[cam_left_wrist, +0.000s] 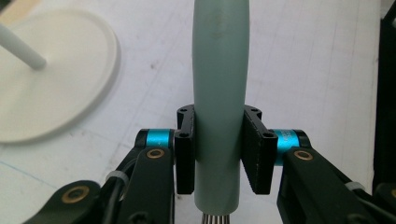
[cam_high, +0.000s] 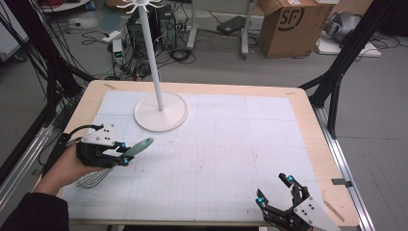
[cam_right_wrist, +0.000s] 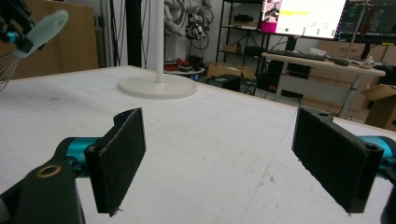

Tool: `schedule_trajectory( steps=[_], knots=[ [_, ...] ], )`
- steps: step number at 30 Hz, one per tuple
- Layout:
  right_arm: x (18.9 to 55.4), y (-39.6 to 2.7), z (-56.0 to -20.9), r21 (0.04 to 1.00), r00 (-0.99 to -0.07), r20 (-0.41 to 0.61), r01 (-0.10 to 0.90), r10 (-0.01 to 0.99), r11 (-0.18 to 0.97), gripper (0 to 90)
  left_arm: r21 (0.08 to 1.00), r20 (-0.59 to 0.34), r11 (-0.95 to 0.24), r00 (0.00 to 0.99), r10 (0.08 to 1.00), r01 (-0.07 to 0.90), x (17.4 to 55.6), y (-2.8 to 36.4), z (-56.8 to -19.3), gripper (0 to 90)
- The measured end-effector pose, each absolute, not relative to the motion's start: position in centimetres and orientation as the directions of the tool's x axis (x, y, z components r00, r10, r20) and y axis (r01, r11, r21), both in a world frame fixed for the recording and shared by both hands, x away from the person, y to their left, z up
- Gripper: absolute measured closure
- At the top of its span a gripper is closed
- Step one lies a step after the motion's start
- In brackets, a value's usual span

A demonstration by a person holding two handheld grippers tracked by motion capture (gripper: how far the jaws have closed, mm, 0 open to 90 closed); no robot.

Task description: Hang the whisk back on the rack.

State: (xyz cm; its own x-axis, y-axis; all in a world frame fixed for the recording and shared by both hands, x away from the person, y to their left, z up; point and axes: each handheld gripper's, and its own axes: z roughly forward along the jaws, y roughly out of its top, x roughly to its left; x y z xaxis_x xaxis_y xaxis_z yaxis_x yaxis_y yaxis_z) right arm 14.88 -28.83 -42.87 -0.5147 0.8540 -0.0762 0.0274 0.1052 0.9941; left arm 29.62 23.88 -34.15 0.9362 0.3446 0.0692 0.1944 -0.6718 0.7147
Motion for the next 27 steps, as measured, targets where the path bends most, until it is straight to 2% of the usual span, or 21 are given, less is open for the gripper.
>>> schedule_trajectory(
  steps=[10,27],
  knots=[
    [14.8,-28.9,-42.8,0.995,-0.517,-0.075,0.023,0.853,0.102,16.5,0.744,0.066,-0.642,0.936,0.346,0.184,30.8,22.8,-30.8,69.1],
    [15.0,-28.8,-42.9,0.995,-0.528,-0.073,0.022,0.846,0.099,16.5,0.822,0.089,-0.544,0.907,0.412,0.167,33.2,22.0,-26.7,69.2]
  ],
)
